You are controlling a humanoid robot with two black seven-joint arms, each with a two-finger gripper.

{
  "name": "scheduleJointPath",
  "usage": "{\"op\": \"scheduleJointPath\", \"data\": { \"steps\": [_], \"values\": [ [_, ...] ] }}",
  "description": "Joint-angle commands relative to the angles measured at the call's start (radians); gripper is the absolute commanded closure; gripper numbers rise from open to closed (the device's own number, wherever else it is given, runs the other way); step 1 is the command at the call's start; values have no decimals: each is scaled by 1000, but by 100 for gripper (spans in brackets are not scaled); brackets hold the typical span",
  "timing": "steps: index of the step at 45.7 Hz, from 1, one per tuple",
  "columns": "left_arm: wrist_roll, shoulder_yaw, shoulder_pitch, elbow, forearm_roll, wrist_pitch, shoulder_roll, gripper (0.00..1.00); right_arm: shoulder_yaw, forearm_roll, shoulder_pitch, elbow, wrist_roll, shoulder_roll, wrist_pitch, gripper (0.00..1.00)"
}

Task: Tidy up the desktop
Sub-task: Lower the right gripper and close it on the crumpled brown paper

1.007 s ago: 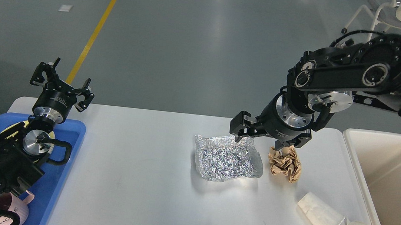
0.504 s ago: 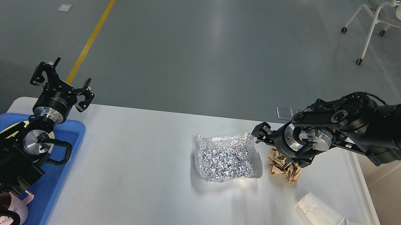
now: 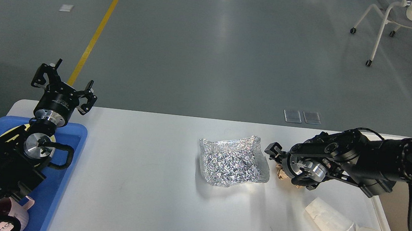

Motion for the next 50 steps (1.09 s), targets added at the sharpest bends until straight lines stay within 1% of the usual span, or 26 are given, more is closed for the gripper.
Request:
{"op": "scheduleJointPath", "data": {
  "steps": [1, 9, 24, 50],
  "values": [
    [-2, 0, 0, 0, 1, 0, 0, 0, 1, 0, -4, 1, 0, 24, -22, 0],
    [-2, 0, 0, 0, 0, 0, 0, 1, 4, -4, -25, 3, 0, 26, -44, 0],
    [0, 0, 0, 0, 0, 0, 0, 1, 12, -6, -30, 4, -2, 26, -53, 0],
    [0, 0, 0, 0, 0, 0, 0, 0, 24, -13, -17, 37, -2, 6, -44, 0]
  ]
}}
